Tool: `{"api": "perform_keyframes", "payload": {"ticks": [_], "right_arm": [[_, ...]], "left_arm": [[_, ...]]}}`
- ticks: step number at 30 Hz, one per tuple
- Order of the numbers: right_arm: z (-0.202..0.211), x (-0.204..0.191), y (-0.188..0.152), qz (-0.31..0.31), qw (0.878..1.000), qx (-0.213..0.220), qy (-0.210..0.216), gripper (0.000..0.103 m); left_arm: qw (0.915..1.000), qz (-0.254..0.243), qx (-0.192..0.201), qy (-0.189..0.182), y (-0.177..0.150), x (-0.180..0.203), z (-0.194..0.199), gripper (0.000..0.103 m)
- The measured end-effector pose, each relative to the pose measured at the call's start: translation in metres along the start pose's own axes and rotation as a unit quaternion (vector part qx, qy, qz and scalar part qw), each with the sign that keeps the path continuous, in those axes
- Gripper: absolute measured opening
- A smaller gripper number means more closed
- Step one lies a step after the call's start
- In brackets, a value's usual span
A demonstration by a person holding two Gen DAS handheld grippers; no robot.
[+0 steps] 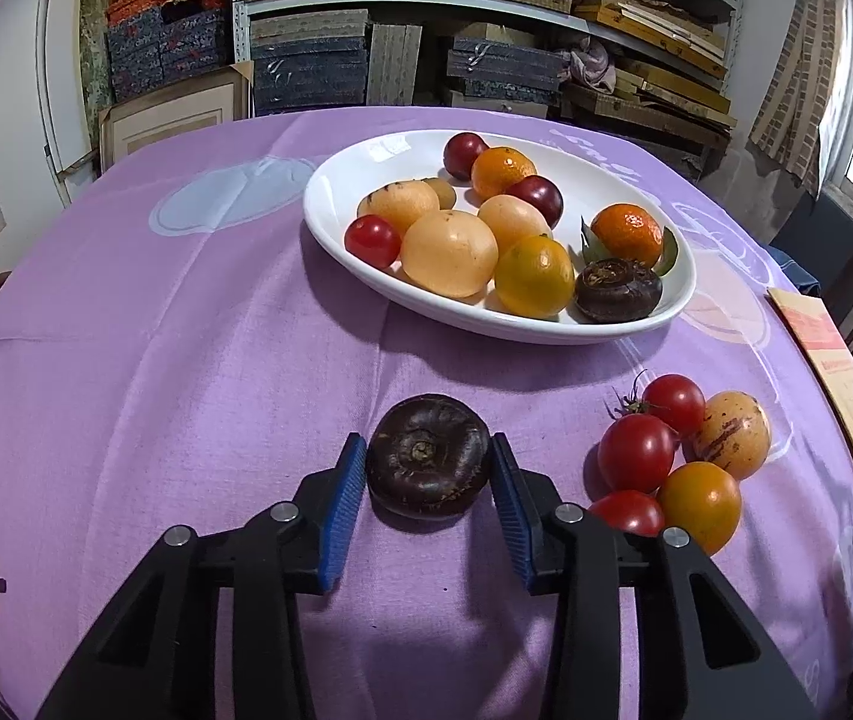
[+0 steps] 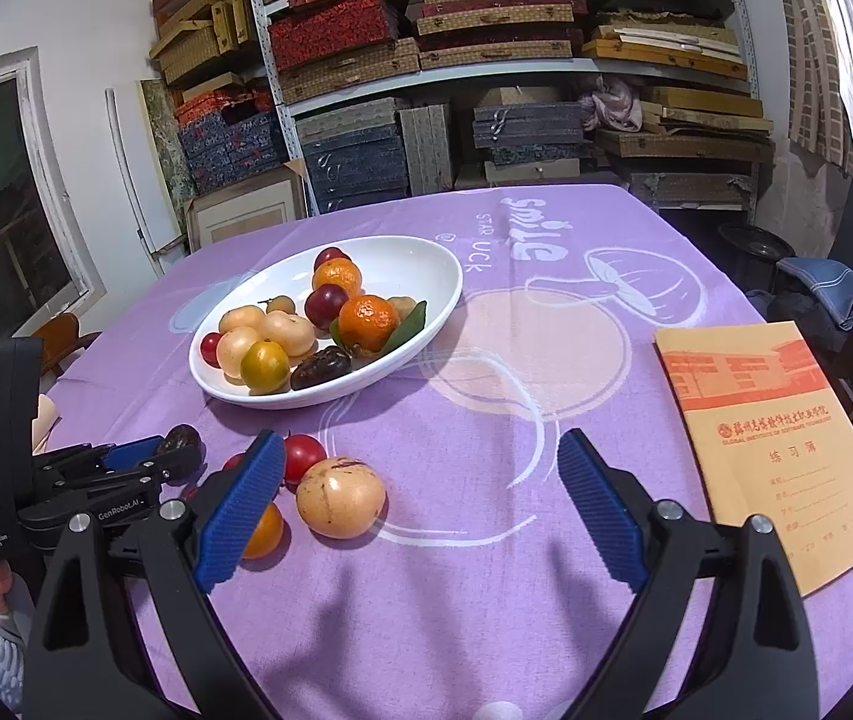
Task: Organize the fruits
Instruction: 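Grasp the dark brown round fruit with the left tool, then grasp the speckled tan fruit with the right tool while the left tool holds the brown fruit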
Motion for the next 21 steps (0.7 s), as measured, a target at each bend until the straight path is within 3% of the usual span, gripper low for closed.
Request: {"api": "perform_keyframes", "payload": {"ticks": [6, 11, 21], "right_arm": [[-0.013, -0.011, -0.012, 0.035, 0.999, -0.037, -0.004, 0.090], [-0.029, -0.025, -0.029, 0.078, 0.994, -0.071, -0.010, 0.072], [-0.048, -0.033, -0.032, 0.081, 0.993, -0.088, 0.000, 0.062]], "left_arm": [[0.9996, -0.008, 0.021, 0.018, 0.000, 0.001, 0.012, 0.041], [0.9990, -0.004, 0.040, 0.021, 0.004, 0.001, 0.024, 0.041], [0.9994, -0.001, 0.034, 0.009, 0.006, 0.003, 0.024, 0.041]]}}
Point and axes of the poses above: each gripper's, at about its wrist camera, not at the fingertips, and z roughly against the way its jaws point, x to its right, y to its top, the point moved 10 cm from there along -z, roughly the way its jaws point, and after that the axes turned 4 degrees about -x, right-handed, at the moved point
